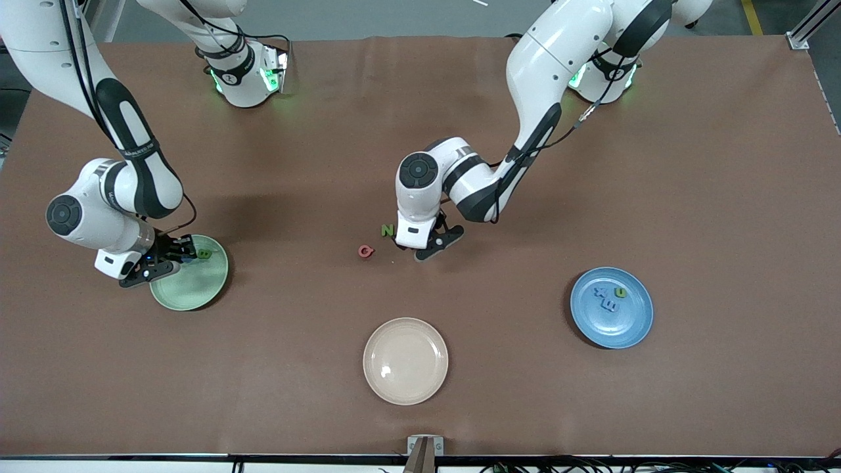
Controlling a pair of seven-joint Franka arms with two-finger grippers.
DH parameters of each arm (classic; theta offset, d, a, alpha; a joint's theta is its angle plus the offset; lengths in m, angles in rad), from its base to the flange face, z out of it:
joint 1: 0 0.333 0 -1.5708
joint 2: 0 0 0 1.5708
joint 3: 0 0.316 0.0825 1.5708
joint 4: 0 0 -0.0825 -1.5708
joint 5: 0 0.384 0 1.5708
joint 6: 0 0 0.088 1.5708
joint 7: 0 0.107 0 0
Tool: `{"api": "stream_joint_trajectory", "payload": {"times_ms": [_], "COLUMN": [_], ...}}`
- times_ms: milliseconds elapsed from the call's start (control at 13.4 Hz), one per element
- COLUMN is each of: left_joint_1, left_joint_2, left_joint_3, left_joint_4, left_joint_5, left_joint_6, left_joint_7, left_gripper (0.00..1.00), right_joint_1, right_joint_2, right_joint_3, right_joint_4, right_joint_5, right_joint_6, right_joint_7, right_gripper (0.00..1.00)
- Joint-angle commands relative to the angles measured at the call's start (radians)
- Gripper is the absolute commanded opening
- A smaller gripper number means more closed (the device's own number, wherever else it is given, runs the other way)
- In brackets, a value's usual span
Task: Sort upper and lower case letters into plates
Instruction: 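Place the blue c on the green plate with the right gripper, then grasp the green letter with the left gripper while the right gripper reaches the Q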
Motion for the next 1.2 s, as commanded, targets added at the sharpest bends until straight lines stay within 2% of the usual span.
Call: {"api": "stream_joint_trajectory", "payload": {"times_ms": [0,75,150,225,300,449,599,899,1123], "left_joint_1": [-0.006,-0.006,-0.006,-0.005,-0.005,-0.006,-0.005,-0.005,-0.008], "left_joint_2": [0.013,0.013,0.014,0.014,0.019,0.023,0.029,0.051,0.057], "left_joint_3": [0.005,0.004,0.004,0.005,0.005,0.005,0.005,0.005,0.014], "left_joint_4": [0.023,0.024,0.024,0.024,0.026,0.027,0.029,0.059,0.062], "left_joint_5": [0.008,0.006,0.006,0.006,0.006,0.006,0.008,0.006,0.008], "left_joint_6": [-0.01,-0.01,-0.01,-0.01,-0.008,-0.003,-0.003,-0.002,-0.002], "left_joint_7": [-0.012,-0.012,-0.012,-0.012,-0.012,-0.012,-0.01,-0.01,-0.01], "left_gripper": [0.53,0.52,0.52,0.52,0.52,0.52,0.52,0.51,0.5], "right_joint_1": [-0.036,-0.036,-0.036,-0.034,-0.034,-0.028,-0.011,0.12,0.251], "right_joint_2": [-0.023,-0.023,-0.024,-0.024,-0.024,-0.043,-0.07,-0.075,-0.075], "right_joint_3": [0.021,0.021,0.021,0.02,0.021,0.021,0.027,0.027,0.029], "right_joint_4": [-0.05,-0.052,-0.05,-0.047,-0.039,0.0,0.069,0.261,0.295], "right_joint_5": [0.007,0.007,0.007,0.007,0.007,0.008,0.008,0.008,0.01], "right_joint_6": [0.049,0.049,0.047,0.046,0.04,0.012,-0.098,-0.392,-0.43], "right_joint_7": [-0.04,-0.04,-0.04,-0.039,-0.028,-0.02,0.033,0.326,0.588], "right_gripper": [0.19,0.21,0.27,0.6,1.0,1.0,0.99,0.99,1.0]}}
